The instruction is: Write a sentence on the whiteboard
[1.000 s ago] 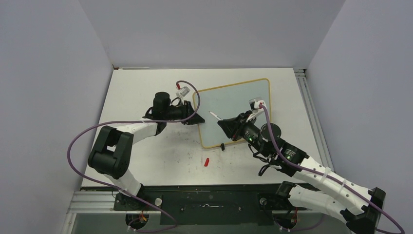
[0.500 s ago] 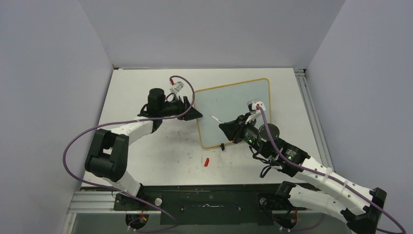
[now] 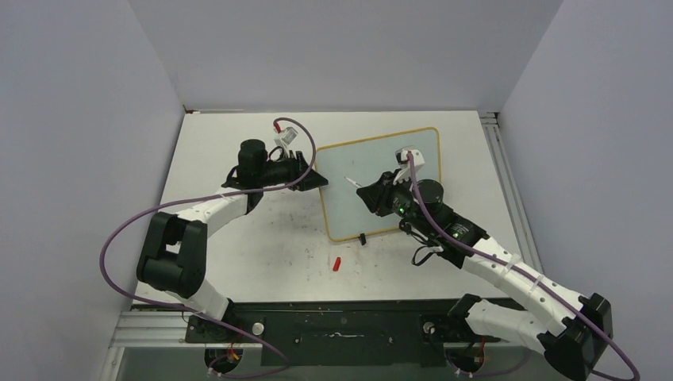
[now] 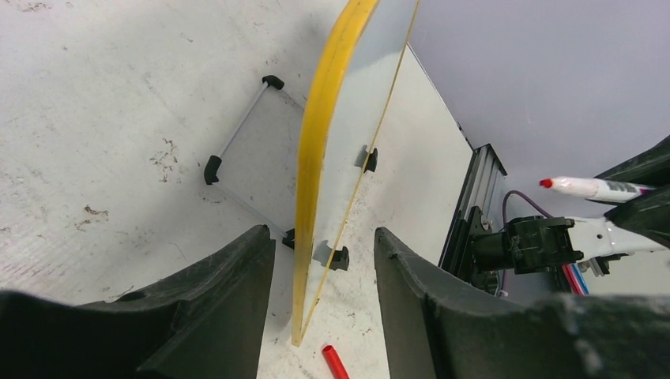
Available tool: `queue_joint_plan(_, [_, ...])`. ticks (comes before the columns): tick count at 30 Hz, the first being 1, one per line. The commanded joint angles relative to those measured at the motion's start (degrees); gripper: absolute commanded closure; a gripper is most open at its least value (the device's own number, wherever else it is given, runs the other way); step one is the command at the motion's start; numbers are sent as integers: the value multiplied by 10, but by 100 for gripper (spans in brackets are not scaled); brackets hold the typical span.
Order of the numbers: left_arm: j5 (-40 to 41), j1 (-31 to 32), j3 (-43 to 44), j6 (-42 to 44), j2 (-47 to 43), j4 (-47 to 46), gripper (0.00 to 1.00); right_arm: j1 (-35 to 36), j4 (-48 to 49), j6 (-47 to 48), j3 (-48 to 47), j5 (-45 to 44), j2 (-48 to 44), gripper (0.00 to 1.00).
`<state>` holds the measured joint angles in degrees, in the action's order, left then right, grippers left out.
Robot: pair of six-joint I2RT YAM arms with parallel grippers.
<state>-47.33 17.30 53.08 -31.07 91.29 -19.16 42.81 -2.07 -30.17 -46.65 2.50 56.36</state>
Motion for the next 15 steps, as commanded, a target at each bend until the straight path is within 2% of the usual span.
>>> queue_joint_plan(1, [-3,-2,21,7,-17,-4,54,1,57,27,-28,25,23,95])
queue_joint_plan(7, [11,-1,30,32,-19,38,55,4,80,42,-36,19,58,95])
queue_joint_plan(11, [11,-2,33,34,-17,40,62,17,100,55,-37,-5,74,95])
queue_joint_plan(15, [8,-2,33,33,-17,38,73,37,113,67,-43,-43,98,95])
